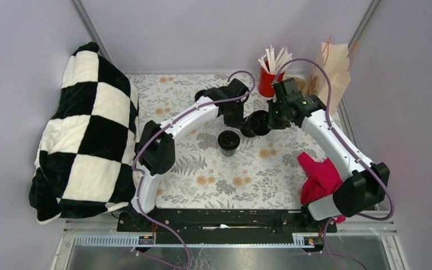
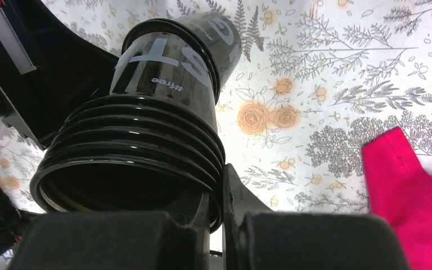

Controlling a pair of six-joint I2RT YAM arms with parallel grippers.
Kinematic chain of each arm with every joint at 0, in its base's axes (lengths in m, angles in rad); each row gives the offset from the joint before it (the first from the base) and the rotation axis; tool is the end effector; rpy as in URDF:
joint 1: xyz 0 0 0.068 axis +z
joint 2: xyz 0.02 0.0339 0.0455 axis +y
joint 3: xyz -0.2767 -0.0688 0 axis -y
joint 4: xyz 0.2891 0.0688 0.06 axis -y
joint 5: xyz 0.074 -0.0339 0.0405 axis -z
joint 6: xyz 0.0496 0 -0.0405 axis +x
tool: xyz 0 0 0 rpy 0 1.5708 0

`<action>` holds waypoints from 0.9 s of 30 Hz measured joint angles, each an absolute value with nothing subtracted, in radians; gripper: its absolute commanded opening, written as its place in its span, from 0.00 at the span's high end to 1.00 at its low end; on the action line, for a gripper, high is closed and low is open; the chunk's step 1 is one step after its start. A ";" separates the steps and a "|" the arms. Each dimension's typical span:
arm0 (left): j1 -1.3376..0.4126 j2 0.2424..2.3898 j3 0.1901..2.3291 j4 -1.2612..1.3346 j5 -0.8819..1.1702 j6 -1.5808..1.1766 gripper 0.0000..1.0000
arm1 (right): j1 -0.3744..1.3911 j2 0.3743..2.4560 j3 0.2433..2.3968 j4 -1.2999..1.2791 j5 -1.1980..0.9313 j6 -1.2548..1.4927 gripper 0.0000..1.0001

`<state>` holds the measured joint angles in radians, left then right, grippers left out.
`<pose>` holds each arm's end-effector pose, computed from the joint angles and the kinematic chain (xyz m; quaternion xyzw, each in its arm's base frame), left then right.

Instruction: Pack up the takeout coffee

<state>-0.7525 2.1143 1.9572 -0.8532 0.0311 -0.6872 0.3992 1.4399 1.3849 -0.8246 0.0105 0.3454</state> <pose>0.3812 -0.3591 0.2597 0.0357 0.9602 -0.1936 0.1981 0.3270 0.1374 0.3366 -0.0235 0.9406 0.1186 0.3173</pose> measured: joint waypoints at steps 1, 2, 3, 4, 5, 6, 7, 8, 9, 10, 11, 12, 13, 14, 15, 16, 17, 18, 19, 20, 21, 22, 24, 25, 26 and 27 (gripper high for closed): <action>-0.753 2.114 1.954 -0.864 0.043 -0.690 1.00 | 0.406 1.449 1.390 -0.836 0.016 0.346 1.00; -0.753 2.114 1.953 -0.876 0.053 -0.691 1.00 | 0.413 1.456 1.395 -0.847 0.021 0.346 1.00; -0.753 2.114 1.952 -0.886 0.061 -0.691 1.00 | 0.419 1.462 1.399 -0.857 0.027 0.346 1.00; -0.752 2.114 1.951 -0.892 0.069 -0.693 1.00 | 0.427 1.471 1.407 -0.873 0.036 0.345 1.00; -0.752 2.114 1.950 -0.897 0.080 -0.694 1.00 | 0.433 1.478 1.412 -0.884 0.043 0.346 1.00; -0.753 2.114 1.950 -0.902 0.094 -0.695 1.00 | 0.439 1.483 1.417 -0.892 0.048 0.346 1.00; -0.753 2.114 1.950 -0.907 0.104 -0.696 1.00 | 0.444 1.491 1.423 -0.903 0.057 0.346 1.00; -0.754 2.114 1.950 -0.913 0.113 -0.697 0.97 | 0.447 1.498 1.427 -0.909 0.063 0.345 1.00; -0.754 2.114 1.950 -0.916 0.121 -0.697 0.93 | 0.450 1.505 1.430 -0.916 0.066 0.345 1.00; -0.754 2.114 1.950 -0.920 0.130 -0.697 0.90 | 0.452 1.514 1.434 -0.923 0.068 0.345 1.00; -0.754 2.116 1.950 -0.923 0.139 -0.697 0.86 | 0.452 1.525 1.438 -0.931 0.069 0.345 1.00; -0.754 2.118 1.950 -0.924 0.147 -0.694 0.80 | 0.452 1.533 1.439 -0.934 0.070 0.345 1.00; -0.753 2.120 1.951 -0.925 0.156 -0.692 0.76 | 0.452 1.542 1.439 -0.938 0.072 0.345 1.00; -0.751 2.122 1.951 -0.928 0.163 -0.687 0.69 | 0.452 1.552 1.439 -0.940 0.075 0.345 1.00; -0.746 2.122 1.951 -0.932 0.173 -0.683 0.62 | 0.452 1.566 1.441 -0.941 0.083 0.344 1.00; -0.743 2.122 1.951 -0.937 0.179 -0.675 0.56 | 0.451 1.581 1.441 -0.940 0.093 0.343 0.99; -0.738 2.122 1.950 -0.940 0.187 -0.667 0.49 | 0.451 1.593 1.442 -0.940 0.097 0.341 0.96; -0.731 2.119 1.944 -0.937 0.192 -0.655 0.44 | 0.451 1.605 1.443 -0.940 0.103 0.339 0.92; -0.718 2.107 1.920 -0.918 0.203 -0.646 0.38 | 0.451 1.618 1.443 -0.940 0.107 0.337 0.86; -0.701 2.087 1.879 -0.892 0.215 -0.637 0.33 | 0.451 1.629 1.445 -0.940 0.109 0.335 0.80; -0.682 2.062 1.838 -0.868 0.231 -0.624 0.30 | 0.451 1.642 1.451 -0.942 0.110 0.331 0.76; -0.657 2.033 1.790 -0.843 0.246 -0.613 0.28 | 0.451 1.655 1.458 -0.942 0.112 0.329 0.74; -0.601 1.983 1.724 -0.794 0.270 -0.589 0.27 | 0.451 1.679 1.480 -0.939 0.112 0.319 0.67; -0.569 1.965 1.706 -0.767 0.281 -0.577 0.26 | 0.451 1.690 1.494 -0.939 0.113 0.313 0.65; -0.535 1.954 1.699 -0.731 0.293 -0.561 0.25 | 0.451 1.700 1.509 -0.938 0.113 0.310 0.62; -0.508 1.952 1.699 -0.690 0.300 -0.544 0.25 | 0.451 1.710 1.529 -0.938 0.115 0.304 0.59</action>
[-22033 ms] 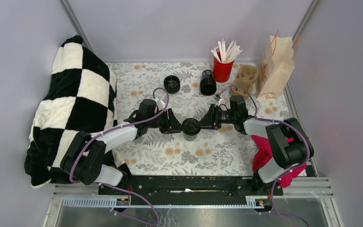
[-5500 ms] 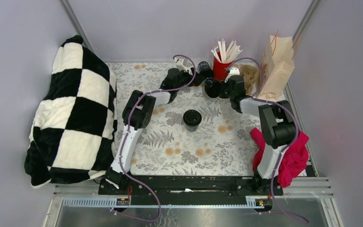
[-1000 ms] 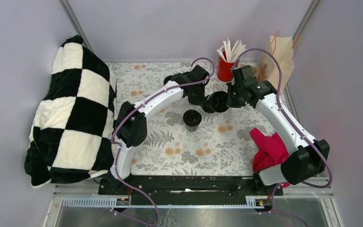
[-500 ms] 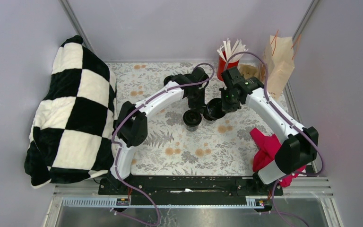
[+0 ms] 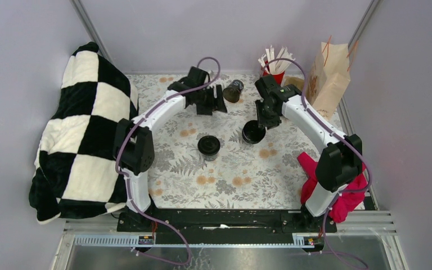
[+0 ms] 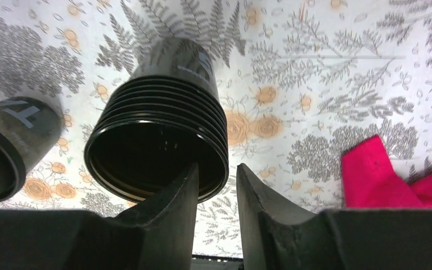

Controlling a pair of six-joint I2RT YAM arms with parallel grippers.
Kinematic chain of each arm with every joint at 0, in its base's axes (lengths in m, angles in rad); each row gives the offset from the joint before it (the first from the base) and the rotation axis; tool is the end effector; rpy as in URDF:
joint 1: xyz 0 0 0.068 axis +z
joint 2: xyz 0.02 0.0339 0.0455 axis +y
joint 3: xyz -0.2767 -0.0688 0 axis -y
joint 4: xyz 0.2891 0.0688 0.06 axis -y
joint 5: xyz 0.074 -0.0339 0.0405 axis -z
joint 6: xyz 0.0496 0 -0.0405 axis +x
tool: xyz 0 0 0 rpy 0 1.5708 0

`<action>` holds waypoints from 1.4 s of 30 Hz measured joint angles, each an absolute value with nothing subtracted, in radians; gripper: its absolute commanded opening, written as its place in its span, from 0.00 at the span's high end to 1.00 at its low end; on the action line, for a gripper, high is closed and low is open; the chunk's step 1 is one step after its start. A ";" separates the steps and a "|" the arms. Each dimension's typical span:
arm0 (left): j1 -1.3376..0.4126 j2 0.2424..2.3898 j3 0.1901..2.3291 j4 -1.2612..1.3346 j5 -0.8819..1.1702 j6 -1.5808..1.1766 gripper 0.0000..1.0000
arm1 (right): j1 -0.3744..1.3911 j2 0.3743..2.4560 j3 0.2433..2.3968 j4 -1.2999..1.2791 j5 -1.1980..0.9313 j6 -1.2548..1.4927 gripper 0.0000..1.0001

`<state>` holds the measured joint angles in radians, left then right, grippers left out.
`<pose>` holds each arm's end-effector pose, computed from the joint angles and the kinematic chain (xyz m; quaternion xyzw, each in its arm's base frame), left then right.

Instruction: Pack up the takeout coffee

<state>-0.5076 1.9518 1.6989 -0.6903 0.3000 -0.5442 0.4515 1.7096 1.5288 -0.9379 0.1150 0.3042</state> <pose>0.4203 -0.2505 0.2579 0.0289 0.9412 -0.2761 0.1926 0.3690 0.1726 0.2837 -0.0587 0.9713 0.0305 0.2286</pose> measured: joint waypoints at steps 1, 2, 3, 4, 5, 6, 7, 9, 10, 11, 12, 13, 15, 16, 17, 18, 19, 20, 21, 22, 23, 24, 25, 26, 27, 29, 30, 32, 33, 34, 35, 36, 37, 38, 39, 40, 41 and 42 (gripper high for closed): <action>-0.481 1.952 1.699 -0.643 0.304 -0.528 0.24 | 0.451 1.719 1.549 -0.934 0.116 0.299 0.55; -0.459 1.956 1.700 -0.605 0.307 -0.514 0.22 | 0.451 1.724 1.561 -0.929 0.116 0.295 0.53; -0.441 1.967 1.710 -0.575 0.312 -0.499 0.20 | 0.450 1.730 1.574 -0.927 0.115 0.291 0.52; -0.430 1.983 1.728 -0.550 0.313 -0.485 0.18 | 0.450 1.736 1.586 -0.923 0.114 0.287 0.49; -0.427 2.002 1.747 -0.527 0.314 -0.471 0.18 | 0.450 1.742 1.595 -0.919 0.113 0.283 0.47; -0.427 2.026 1.769 -0.503 0.315 -0.458 0.17 | 0.449 1.750 1.604 -0.915 0.112 0.281 0.45; -0.430 2.053 1.794 -0.476 0.315 -0.440 0.16 | 0.449 1.756 1.607 -0.906 0.111 0.278 0.43; -0.439 2.097 1.825 -0.429 0.313 -0.391 0.12 | 0.445 1.764 1.607 -0.887 0.099 0.273 0.42; -0.441 2.117 1.832 -0.400 0.310 -0.355 0.12 | 0.441 1.765 1.605 -0.874 0.085 0.270 0.41; -0.443 2.131 1.833 -0.379 0.308 -0.322 0.12 | 0.437 1.765 1.604 -0.862 0.076 0.268 0.40; -0.445 2.145 1.833 -0.361 0.306 -0.288 0.13 | 0.429 1.762 1.596 -0.835 0.056 0.267 0.40; -0.446 2.158 1.829 -0.333 0.301 -0.252 0.14 | 0.419 1.757 1.583 -0.807 0.036 0.265 0.40; -0.443 2.172 1.806 -0.272 0.290 -0.191 0.14 | 0.402 1.749 1.558 -0.768 0.010 0.264 0.40; -0.441 2.176 1.791 -0.242 0.286 -0.161 0.14 | 0.395 1.747 1.549 -0.756 0.000 0.263 0.40; -0.436 2.178 1.773 -0.207 0.282 -0.130 0.14 | 0.391 1.747 1.543 -0.747 -0.010 0.260 0.40; -0.432 2.182 1.758 -0.176 0.279 -0.102 0.14 | 0.386 1.747 1.539 -0.739 -0.019 0.258 0.40; -0.426 2.186 1.742 -0.144 0.275 -0.077 0.14 | 0.384 1.746 1.536 -0.733 -0.022 0.257 0.40; -0.418 2.194 1.734 -0.116 0.276 -0.051 0.14 | 0.384 1.743 1.529 -0.722 -0.027 0.255 0.40; -0.411 2.206 1.732 -0.094 0.278 -0.031 0.15 | 0.384 1.737 1.520 -0.711 -0.032 0.253 0.39; -0.402 2.222 1.734 -0.072 0.287 -0.010 0.15 | 0.384 1.729 1.511 -0.704 -0.039 0.250 0.39; -0.393 2.241 1.741 -0.052 0.300 0.013 0.15 | 0.384 1.720 1.501 -0.695 -0.045 0.248 0.39; -0.385 2.262 1.754 -0.033 0.313 0.038 0.15 | 0.384 1.709 1.492 -0.688 -0.049 0.246 0.39; -0.379 2.282 1.769 -0.012 0.324 0.065 0.16 | 0.384 1.698 1.485 -0.683 -0.053 0.244 0.39; -0.374 2.297 1.778 0.001 0.334 0.088 0.18 | 0.384 1.685 1.477 -0.675 -0.058 0.242 0.39; -0.370 2.312 1.784 0.009 0.342 0.117 0.19 | 0.384 1.674 1.472 -0.667 -0.066 0.241 0.39; -0.363 2.334 1.790 0.035 0.346 0.165 0.22 | 0.384 1.649 1.462 -0.647 -0.074 0.239 0.38; -0.363 2.342 1.799 0.046 0.344 0.183 0.24 | 0.384 1.635 1.456 -0.636 -0.075 0.239 0.37; -0.363 2.355 1.808 0.067 0.344 0.211 0.27 | 0.384 1.608 1.443 -0.615 -0.080 0.239 0.37; -0.363 2.359 1.808 0.078 0.345 0.220 0.29 | 0.384 1.596 1.437 -0.606 -0.082 0.239 0.37; -0.363 2.363 1.808 0.088 0.346 0.229 0.31 | 0.384 1.585 1.431 -0.598 -0.088 0.238 0.37; -0.364 2.366 1.808 0.099 0.347 0.233 0.33 | 0.384 1.578 1.427 -0.591 -0.092 0.238 0.37; -0.366 2.371 1.808 0.110 0.347 0.236 0.33 | 0.384 1.573 1.424 -0.587 -0.094 0.239 0.37; -0.368 2.373 1.807 0.122 0.347 0.237 0.34 | 0.384 1.571 1.422 -0.581 -0.097 0.239 0.37; -0.369 2.374 1.806 0.131 0.345 0.236 0.34 | 0.384 1.570 1.419 -0.577 -0.098 0.239 0.37; -0.371 2.375 1.804 0.135 0.341 0.234 0.34 | 0.384 1.570 1.417 -0.572 -0.099 0.238 0.37; -0.373 2.375 1.797 0.150 0.336 0.230 0.34 | 0.384 1.570 1.415 -0.570 -0.099 0.239 0.37; -0.374 2.370 1.774 0.184 0.330 0.224 0.35 | 0.384 1.570 1.415 -0.570 -0.100 0.238 0.37; -0.375 2.363 1.749 0.209 0.326 0.218 0.35 | 0.384 1.570 1.414 -0.569 -0.100 0.239 0.37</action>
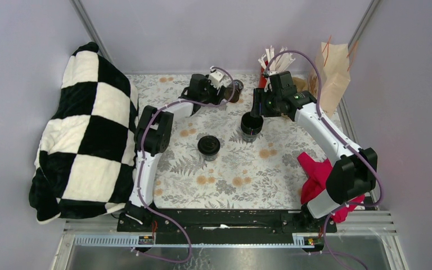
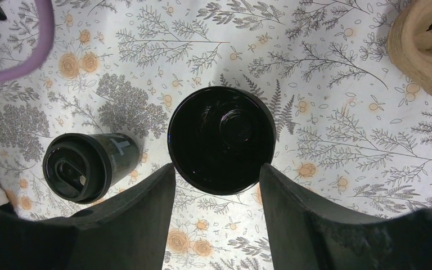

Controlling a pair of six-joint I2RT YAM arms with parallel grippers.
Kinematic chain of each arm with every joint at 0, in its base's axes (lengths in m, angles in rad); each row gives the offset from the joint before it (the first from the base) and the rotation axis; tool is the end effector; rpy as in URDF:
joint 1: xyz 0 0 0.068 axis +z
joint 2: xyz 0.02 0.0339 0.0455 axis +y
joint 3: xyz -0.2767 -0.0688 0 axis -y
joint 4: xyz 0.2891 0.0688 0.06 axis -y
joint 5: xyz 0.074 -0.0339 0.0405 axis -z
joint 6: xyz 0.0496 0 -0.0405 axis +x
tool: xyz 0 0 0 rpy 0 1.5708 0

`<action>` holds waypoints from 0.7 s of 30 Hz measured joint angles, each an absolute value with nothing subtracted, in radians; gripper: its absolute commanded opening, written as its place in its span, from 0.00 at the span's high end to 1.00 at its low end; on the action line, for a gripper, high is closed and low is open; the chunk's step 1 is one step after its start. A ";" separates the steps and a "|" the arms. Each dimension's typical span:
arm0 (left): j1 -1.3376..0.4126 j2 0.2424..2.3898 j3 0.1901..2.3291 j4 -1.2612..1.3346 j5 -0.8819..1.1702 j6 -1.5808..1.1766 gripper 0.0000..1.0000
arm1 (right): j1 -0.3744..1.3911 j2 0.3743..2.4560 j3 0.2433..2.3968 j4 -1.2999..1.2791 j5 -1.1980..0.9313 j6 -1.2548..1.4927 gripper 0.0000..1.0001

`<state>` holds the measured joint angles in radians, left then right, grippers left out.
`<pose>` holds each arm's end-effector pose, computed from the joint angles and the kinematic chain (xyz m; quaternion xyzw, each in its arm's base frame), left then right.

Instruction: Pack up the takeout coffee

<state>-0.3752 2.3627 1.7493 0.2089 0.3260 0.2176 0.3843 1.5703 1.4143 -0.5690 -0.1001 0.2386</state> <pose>0.5516 -0.2343 0.1429 0.3260 0.7617 -0.1778 0.5310 0.3756 0.1572 0.3228 -0.0868 0.9069 0.1690 0.3762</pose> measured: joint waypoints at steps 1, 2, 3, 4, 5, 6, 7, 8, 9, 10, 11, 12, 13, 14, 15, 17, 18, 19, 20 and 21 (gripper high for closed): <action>-0.377 2.354 1.718 0.236 0.315 0.212 0.35 | 0.384 1.570 1.414 -0.567 -0.101 0.239 0.37; -0.378 2.342 1.683 0.262 0.302 0.205 0.35 | 0.384 1.570 1.414 -0.565 -0.101 0.239 0.37; -0.379 2.332 1.657 0.275 0.291 0.198 0.34 | 0.384 1.570 1.414 -0.563 -0.104 0.239 0.37; -0.378 2.322 1.626 0.293 0.280 0.187 0.34 | 0.384 1.570 1.414 -0.562 -0.108 0.239 0.37; -0.378 2.314 1.605 0.306 0.273 0.179 0.34 | 0.384 1.570 1.414 -0.561 -0.114 0.239 0.37; -0.378 2.305 1.586 0.316 0.268 0.173 0.34 | 0.384 1.570 1.411 -0.559 -0.119 0.239 0.36; -0.378 2.297 1.571 0.326 0.262 0.165 0.34 | 0.384 1.570 1.408 -0.555 -0.122 0.239 0.36; -0.378 2.288 1.561 0.337 0.260 0.157 0.34 | 0.384 1.570 1.404 -0.551 -0.125 0.239 0.36; -0.378 2.284 1.560 0.340 0.258 0.151 0.34 | 0.384 1.570 1.398 -0.549 -0.126 0.239 0.37; -0.378 2.280 1.560 0.352 0.256 0.144 0.33 | 0.384 1.570 1.395 -0.547 -0.126 0.239 0.36; -0.378 2.276 1.560 0.359 0.254 0.138 0.33 | 0.384 1.570 1.392 -0.546 -0.126 0.239 0.36; -0.378 2.269 1.560 0.366 0.251 0.131 0.33 | 0.384 1.570 1.390 -0.546 -0.126 0.239 0.36; -0.378 2.262 1.560 0.371 0.247 0.128 0.33 | 0.384 1.570 1.388 -0.545 -0.126 0.239 0.36; -0.378 2.257 1.560 0.376 0.242 0.125 0.32 | 0.384 1.570 1.386 -0.543 -0.126 0.239 0.36; -0.376 2.250 1.560 0.382 0.233 0.122 0.30 | 0.384 1.570 1.385 -0.542 -0.126 0.239 0.36; -0.374 2.237 1.560 0.393 0.231 0.118 0.25 | 0.384 1.570 1.384 -0.538 -0.126 0.239 0.36; -0.374 2.233 1.561 0.396 0.232 0.117 0.21 | 0.384 1.570 1.383 -0.537 -0.126 0.239 0.37; -0.374 2.231 1.568 0.392 0.236 0.116 0.18 | 0.384 1.570 1.382 -0.535 -0.126 0.239 0.37; -0.374 2.232 1.581 0.386 0.241 0.115 0.17 | 0.384 1.570 1.382 -0.532 -0.126 0.239 0.36; -0.373 2.235 1.601 0.369 0.247 0.115 0.17 | 0.384 1.570 1.382 -0.530 -0.127 0.239 0.36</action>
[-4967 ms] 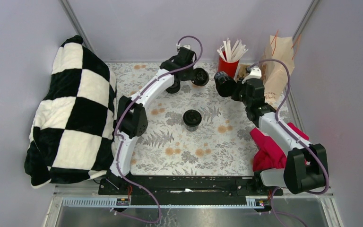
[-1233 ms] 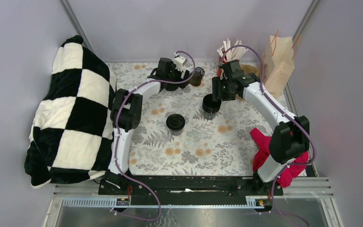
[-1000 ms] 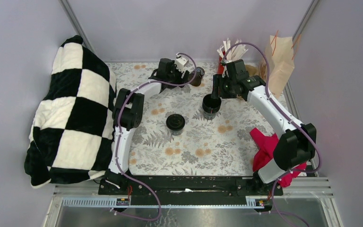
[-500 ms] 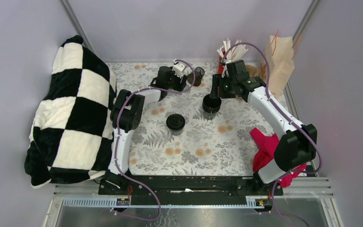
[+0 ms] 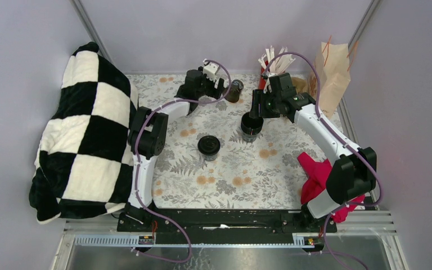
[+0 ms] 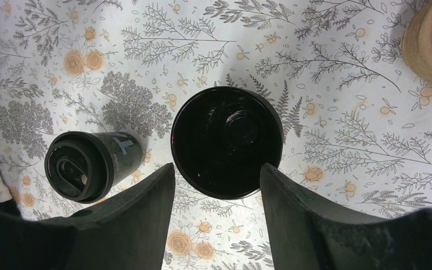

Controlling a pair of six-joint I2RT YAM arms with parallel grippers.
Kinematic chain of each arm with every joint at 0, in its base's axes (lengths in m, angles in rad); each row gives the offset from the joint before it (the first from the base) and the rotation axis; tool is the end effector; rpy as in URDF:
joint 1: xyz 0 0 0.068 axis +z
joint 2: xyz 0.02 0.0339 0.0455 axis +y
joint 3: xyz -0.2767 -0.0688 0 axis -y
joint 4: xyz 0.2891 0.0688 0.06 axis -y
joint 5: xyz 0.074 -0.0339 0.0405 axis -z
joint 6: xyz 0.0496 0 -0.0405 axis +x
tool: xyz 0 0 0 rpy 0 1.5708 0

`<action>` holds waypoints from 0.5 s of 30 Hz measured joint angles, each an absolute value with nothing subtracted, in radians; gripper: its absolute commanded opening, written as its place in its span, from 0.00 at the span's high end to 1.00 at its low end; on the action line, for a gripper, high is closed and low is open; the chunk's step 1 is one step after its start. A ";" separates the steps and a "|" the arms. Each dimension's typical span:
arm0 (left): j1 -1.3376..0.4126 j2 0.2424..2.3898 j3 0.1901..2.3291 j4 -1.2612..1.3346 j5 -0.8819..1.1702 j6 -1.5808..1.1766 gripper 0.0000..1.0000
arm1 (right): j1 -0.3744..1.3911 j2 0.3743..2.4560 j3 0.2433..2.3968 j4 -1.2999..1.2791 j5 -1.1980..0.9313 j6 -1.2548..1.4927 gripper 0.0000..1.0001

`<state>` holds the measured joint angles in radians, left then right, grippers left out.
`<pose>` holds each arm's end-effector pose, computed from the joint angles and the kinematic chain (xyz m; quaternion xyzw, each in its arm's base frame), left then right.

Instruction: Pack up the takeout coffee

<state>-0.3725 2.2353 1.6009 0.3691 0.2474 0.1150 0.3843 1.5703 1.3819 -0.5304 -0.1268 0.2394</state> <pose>0.5329 -0.2213 0.1763 0.2630 0.7470 -0.1746 0.5852 0.3757 0.1587 0.3139 -0.0919 0.9045 0.1814 0.3748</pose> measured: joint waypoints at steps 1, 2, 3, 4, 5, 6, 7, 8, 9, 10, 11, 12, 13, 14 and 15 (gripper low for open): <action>-0.372 2.241 1.622 0.356 0.253 0.115 0.17 | 0.384 1.570 1.381 -0.528 -0.127 0.239 0.36; -0.371 2.249 1.650 0.349 0.264 0.115 0.18 | 0.384 1.568 1.380 -0.526 -0.127 0.239 0.36; -0.369 2.257 1.671 0.349 0.277 0.116 0.20 | 0.384 1.564 1.376 -0.523 -0.128 0.239 0.36; -0.367 2.267 1.689 0.353 0.299 0.119 0.24 | 0.384 1.560 1.374 -0.523 -0.130 0.239 0.36; -0.365 2.275 1.698 0.356 0.315 0.124 0.27 | 0.384 1.553 1.369 -0.521 -0.133 0.239 0.36; -0.362 2.283 1.705 0.364 0.333 0.135 0.30 | 0.384 1.546 1.365 -0.521 -0.134 0.239 0.36; -0.360 2.293 1.707 0.373 0.346 0.145 0.34 | 0.384 1.536 1.360 -0.518 -0.135 0.239 0.36; -0.359 2.303 1.705 0.384 0.360 0.157 0.36 | 0.384 1.529 1.357 -0.517 -0.135 0.239 0.36; -0.359 2.315 1.697 0.409 0.373 0.174 0.38 | 0.384 1.523 1.356 -0.516 -0.135 0.239 0.36; -0.358 2.321 1.678 0.434 0.387 0.191 0.38 | 0.384 1.515 1.354 -0.513 -0.135 0.238 0.36; -0.358 2.324 1.650 0.458 0.401 0.212 0.38 | 0.384 1.510 1.353 -0.512 -0.135 0.238 0.36; -0.356 2.326 1.628 0.472 0.414 0.229 0.38 | 0.384 1.505 1.353 -0.509 -0.135 0.237 0.36; -0.356 2.329 1.612 0.478 0.424 0.246 0.38 | 0.384 1.501 1.352 -0.506 -0.135 0.236 0.36; -0.356 2.334 1.601 0.483 0.434 0.263 0.38 | 0.384 1.498 1.351 -0.502 -0.135 0.235 0.36; -0.356 2.347 1.597 0.490 0.446 0.293 0.38 | 0.384 1.494 1.348 -0.499 -0.136 0.234 0.36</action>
<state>-0.3565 2.3466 1.5974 0.4896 0.4461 0.2932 0.3843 1.4944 1.3483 -0.4992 -0.1356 0.2344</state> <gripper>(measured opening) 0.619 0.638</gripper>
